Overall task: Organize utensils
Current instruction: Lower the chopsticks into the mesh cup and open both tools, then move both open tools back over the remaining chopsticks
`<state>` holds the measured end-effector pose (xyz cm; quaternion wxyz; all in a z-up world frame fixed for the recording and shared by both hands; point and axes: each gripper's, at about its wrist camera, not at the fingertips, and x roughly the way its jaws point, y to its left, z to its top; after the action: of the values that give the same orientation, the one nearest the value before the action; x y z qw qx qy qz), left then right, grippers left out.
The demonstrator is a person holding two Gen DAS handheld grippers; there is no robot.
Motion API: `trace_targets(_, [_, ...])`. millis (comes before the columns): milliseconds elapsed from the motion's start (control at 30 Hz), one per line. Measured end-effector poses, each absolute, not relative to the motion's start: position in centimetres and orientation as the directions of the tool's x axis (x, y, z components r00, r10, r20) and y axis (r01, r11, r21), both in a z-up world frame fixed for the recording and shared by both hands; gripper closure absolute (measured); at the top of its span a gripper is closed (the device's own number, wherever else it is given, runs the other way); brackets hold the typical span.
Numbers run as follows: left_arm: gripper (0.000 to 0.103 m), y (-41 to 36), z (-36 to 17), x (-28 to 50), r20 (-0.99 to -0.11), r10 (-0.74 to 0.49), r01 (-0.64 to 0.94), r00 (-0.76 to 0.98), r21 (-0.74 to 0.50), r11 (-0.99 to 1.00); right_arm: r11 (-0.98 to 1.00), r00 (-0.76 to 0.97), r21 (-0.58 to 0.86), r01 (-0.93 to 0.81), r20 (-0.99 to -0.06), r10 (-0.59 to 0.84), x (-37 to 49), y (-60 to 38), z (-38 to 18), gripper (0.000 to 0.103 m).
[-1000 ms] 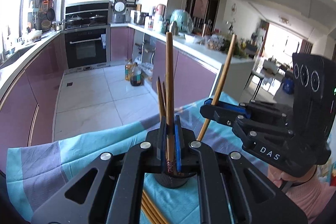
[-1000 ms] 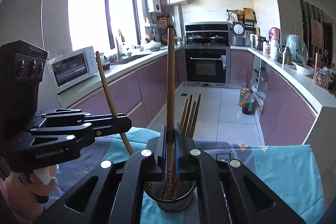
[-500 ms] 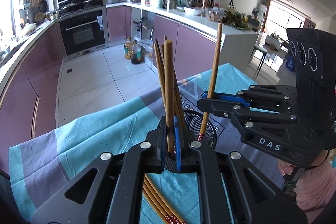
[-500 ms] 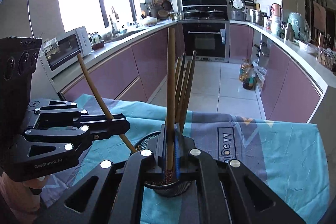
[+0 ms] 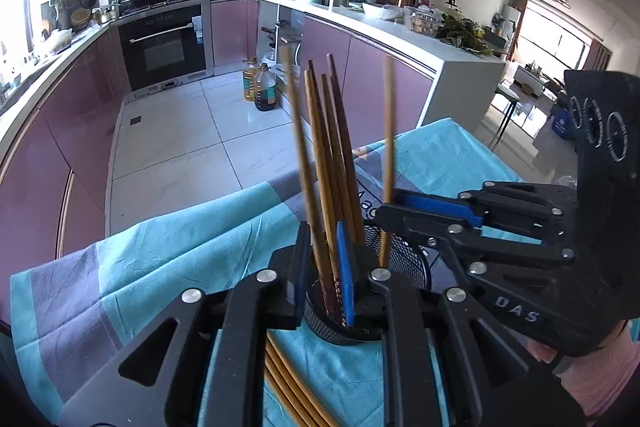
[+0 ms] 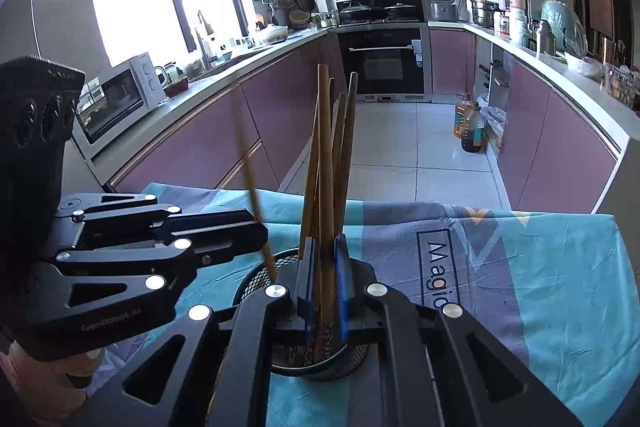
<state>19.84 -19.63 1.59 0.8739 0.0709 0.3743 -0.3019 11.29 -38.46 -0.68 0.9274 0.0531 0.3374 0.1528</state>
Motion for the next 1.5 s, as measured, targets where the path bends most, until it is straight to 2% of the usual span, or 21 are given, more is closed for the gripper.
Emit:
trace_targets(167, [0.086,-18.0,1.6,19.1,-0.668,-0.48,0.557,0.569,-0.117,0.822,0.943,0.732,0.208,-0.259,-0.595,0.332,10.6,-38.5,-0.5,0.088])
trace_targets(233, [0.077,-17.1,1.8,18.1,-0.639,-0.489,0.55,0.594,-0.122,0.826,0.939,0.736,0.211,-0.272,-0.583,0.344,10.0,-38.3,-0.3,0.085])
trace_targets(367, [0.071,-15.0,2.4,15.7,-0.583,-0.49,0.534,0.648,-0.111,0.838,0.926,0.738,0.216,-0.308,-0.561,0.376,8.5,-37.8,0.2,0.081])
trace_targets(500, [0.06,-12.3,2.4,13.1,-0.532,-0.487,0.516,0.693,-0.106,0.85,0.894,0.719,0.229,-0.385,-0.534,0.446,6.1,-36.9,0.4,0.076])
trace_targets(600, [0.059,-10.5,1.8,11.6,-0.529,-0.487,0.503,0.695,-0.126,0.855,0.864,0.682,0.249,-0.438,-0.534,0.5,4.3,-36.0,-0.5,0.073])
trace_targets(700, [0.055,-9.2,0.3,10.4,-0.543,-0.458,0.481,0.704,-0.11,0.87,0.855,0.646,0.246,-0.458,-0.568,0.509,3.3,-34.8,-2.3,0.071])
trace_targets(933, [0.055,-7.9,-5.5,8.9,-0.659,-0.406,0.459,0.633,-0.103,0.883,0.863,0.563,0.266,-0.43,-0.668,0.487,2.9,-32.8,-7.4,0.071])
trace_targets(1100, [0.055,-8.1,-9.1,8.1,-0.726,-0.366,0.445,0.583,-0.092,0.891,0.867,0.543,0.292,-0.404,-0.686,0.484,2.7,-32.8,-8.8,0.071])
trace_targets(1500, [0.055,-9.6,-11.9,8.3,-0.778,-0.346,0.453,0.524,-0.09,0.887,0.878,0.536,0.298,-0.376,-0.702,0.468,2.5,-32.6,-10.0,0.071])
